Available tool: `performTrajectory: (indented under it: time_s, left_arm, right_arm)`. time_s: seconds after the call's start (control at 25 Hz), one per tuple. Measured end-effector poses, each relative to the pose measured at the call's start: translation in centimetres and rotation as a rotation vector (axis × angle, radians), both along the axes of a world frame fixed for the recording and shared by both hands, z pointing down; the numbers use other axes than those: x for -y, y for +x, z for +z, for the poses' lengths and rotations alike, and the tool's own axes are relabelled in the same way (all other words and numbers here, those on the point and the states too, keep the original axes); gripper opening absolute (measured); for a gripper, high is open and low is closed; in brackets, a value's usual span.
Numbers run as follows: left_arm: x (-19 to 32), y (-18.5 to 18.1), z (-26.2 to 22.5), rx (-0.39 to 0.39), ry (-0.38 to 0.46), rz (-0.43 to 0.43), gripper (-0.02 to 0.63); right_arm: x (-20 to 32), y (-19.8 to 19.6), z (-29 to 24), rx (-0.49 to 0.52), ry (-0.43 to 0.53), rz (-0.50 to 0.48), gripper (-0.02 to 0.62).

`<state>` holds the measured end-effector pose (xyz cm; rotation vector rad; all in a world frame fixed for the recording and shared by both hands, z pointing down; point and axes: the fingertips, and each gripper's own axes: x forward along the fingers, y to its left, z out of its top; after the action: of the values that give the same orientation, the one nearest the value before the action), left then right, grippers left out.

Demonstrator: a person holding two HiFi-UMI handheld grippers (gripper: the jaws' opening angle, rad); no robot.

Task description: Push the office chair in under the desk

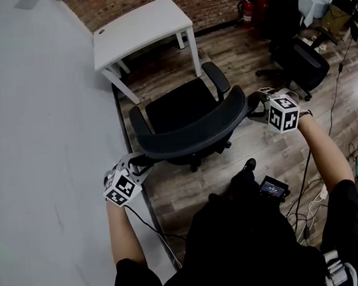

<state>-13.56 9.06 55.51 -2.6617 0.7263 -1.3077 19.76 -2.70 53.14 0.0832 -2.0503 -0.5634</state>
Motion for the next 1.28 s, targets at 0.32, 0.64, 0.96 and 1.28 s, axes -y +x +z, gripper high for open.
performTrajectory:
  time_s: [0.32,0.64,0.96,1.28]
  left_arm:
    - [0.7,-0.5,-0.4,-0.023,0.039,0.015,0.163]
    - [1.2,-0.4,-0.3,-0.044,0.025,0.028,0.164]
    - [3.9,-1.2,-0.4,-0.018,-0.012,-0.002,0.170]
    - [8.8,-3.9,-0.1,-0.033,0.023,0.002,0.178]
  right_arm:
    - [0.4,-0.6,-0.2,0.030,0.010,0.050,0.186]
    - [0.9,-0.6,-0.2,0.039,0.000,0.072,0.194]
    - [3.4,-1.3,-0.4,0.044,0.007,0.118,0.201]
    - [8.2,-4.2,0.2,0.005,-0.022,0.154,0.206]
